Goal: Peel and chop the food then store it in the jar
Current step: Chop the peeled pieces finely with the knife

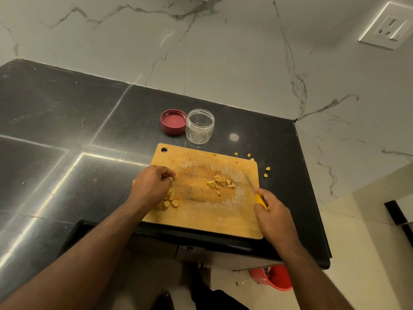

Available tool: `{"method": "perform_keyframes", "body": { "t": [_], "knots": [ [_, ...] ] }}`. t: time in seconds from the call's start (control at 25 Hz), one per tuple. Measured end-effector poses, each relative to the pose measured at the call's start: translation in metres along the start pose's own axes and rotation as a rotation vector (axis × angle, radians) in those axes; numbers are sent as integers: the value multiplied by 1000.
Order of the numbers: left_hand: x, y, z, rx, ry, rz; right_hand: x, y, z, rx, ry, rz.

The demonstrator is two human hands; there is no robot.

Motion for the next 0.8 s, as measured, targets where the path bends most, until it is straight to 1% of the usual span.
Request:
{"method": "perform_keyframes", "body": {
  "t": [0.08, 0.2, 0.32, 0.44, 0.64, 0.72, 0.8],
  "knots": [
    [0, 0, 0, 0, -3, -4, 0, 12, 1, -33, -77, -8],
    [1, 0, -1, 0, -13, -4, -6, 8, -8, 2, -102, -54],
    [1, 1, -3, -2, -15, -7, 0, 5, -8, 5, -56, 9],
    [-1, 1, -3, -16, -11, -18, 13, 16, 5, -70, -68, 77],
    [-14, 1, -4, -49, 48, -36, 10, 16, 10, -86, -150, 33],
    [-24, 2, -4, -61, 94, -67, 13, 18, 11, -97, -163, 37],
    [-29, 1, -4, -65, 110, -65, 19, 22, 16, -114, -170, 49]
  ]
}}
Point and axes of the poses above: each hand's wrist, its own y-axis away from the middle knuckle, its own x-axis out of the palm, z = x × y, the point moved 8 cm from there along -y, towards the middle knuckle, and after that the axes turned 13 degrees about y, right-handed, at the moved point
